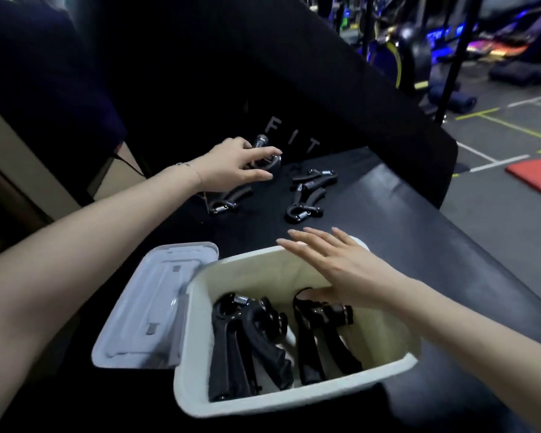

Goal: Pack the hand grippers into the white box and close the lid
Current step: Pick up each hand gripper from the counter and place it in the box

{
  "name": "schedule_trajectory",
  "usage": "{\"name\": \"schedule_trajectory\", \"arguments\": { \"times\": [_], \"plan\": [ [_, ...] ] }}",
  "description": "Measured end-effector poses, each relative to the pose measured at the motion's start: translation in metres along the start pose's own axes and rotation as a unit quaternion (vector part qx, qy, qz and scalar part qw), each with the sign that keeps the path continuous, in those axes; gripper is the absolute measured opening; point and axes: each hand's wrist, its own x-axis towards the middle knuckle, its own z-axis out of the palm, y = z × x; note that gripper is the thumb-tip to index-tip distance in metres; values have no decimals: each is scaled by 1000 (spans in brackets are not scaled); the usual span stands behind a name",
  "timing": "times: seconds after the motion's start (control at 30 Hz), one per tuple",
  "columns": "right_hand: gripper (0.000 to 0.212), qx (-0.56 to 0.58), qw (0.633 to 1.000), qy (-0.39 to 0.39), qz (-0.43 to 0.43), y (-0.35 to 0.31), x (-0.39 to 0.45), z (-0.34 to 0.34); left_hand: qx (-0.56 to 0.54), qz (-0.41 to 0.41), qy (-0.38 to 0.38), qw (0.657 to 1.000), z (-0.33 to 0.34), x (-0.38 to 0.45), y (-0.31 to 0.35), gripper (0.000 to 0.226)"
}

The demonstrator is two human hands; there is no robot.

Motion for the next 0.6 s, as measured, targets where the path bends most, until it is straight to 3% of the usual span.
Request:
{"name": "schedule_trajectory", "arguments": {
  "times": [0.13,0.27,0.37,0.5,0.6],
  "plan": [
    [92,-12,998,55,19,-6,-9,-14,-51,19,33,998,-32,-37,36,48],
    [103,-29,987,150,43,-11,-17,-38,-225,57,57,971,-43,-76,71,45],
    [108,-30,978,202,51,-16,-24,-61,-435,56,82,895,-36,-101,97,42],
    [113,-48,975,212,39,-24,-33,-78,-676,0,60,734,-18,-122,119,44],
    [115,-69,978,196,35,-30,-40,-83,-729,-15,58,682,-6,-132,126,45]
  ]
}}
